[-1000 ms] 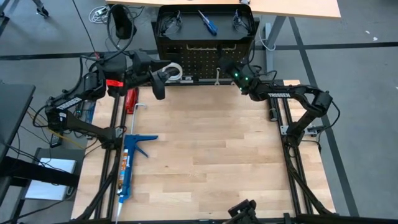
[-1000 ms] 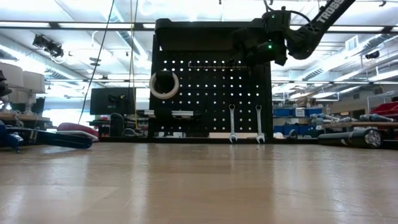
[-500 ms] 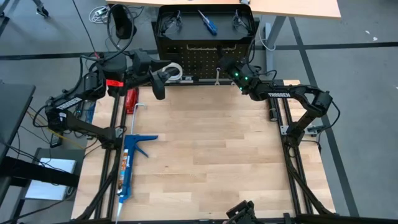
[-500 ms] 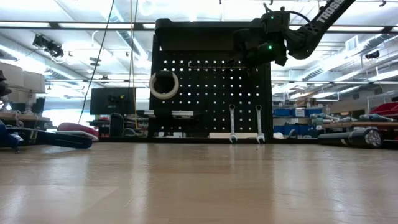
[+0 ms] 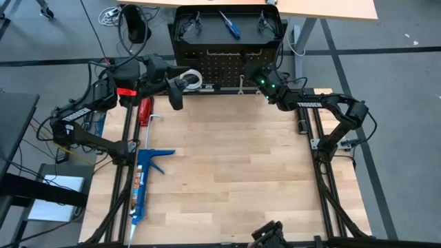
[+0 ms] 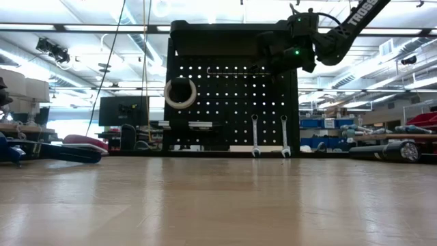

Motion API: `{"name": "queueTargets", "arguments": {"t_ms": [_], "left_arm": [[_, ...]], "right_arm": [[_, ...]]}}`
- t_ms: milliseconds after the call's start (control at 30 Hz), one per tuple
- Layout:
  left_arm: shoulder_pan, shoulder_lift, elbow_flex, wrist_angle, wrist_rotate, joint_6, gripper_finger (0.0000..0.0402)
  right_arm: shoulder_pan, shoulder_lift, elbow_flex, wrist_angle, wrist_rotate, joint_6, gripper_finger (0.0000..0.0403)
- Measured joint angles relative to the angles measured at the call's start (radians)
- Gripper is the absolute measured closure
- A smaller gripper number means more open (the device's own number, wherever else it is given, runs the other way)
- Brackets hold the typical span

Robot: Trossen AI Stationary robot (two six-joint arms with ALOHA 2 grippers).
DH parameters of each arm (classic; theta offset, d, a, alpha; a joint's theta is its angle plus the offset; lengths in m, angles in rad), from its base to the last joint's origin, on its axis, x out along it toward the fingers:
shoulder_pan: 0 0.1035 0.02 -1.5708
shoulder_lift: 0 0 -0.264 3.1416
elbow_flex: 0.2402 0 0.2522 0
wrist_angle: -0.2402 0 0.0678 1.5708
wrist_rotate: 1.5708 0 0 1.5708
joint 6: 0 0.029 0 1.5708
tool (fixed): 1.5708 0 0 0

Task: Hang tools onto peg board
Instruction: Put the black utility knife blade dispenser onto the black pegboard

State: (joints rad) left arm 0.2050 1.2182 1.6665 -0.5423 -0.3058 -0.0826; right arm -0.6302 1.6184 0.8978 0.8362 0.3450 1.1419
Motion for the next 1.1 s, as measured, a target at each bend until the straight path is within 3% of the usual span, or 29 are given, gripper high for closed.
{"name": "queueTargets", "arguments": {"t_ms": [633,1100], "left_arm": [[0.0,0.0,0.0,0.0,0.0,0.0,0.0209],[0.0,0.0,0.0,0.015,0.0,0.003,0.0209]], "right_arm": [[-0.008,0.0,0.0,0.02,-0.027,0.01,0.0218],[-0.008,0.0,0.0,0.051,-0.033,0.011,0.0331]]}}
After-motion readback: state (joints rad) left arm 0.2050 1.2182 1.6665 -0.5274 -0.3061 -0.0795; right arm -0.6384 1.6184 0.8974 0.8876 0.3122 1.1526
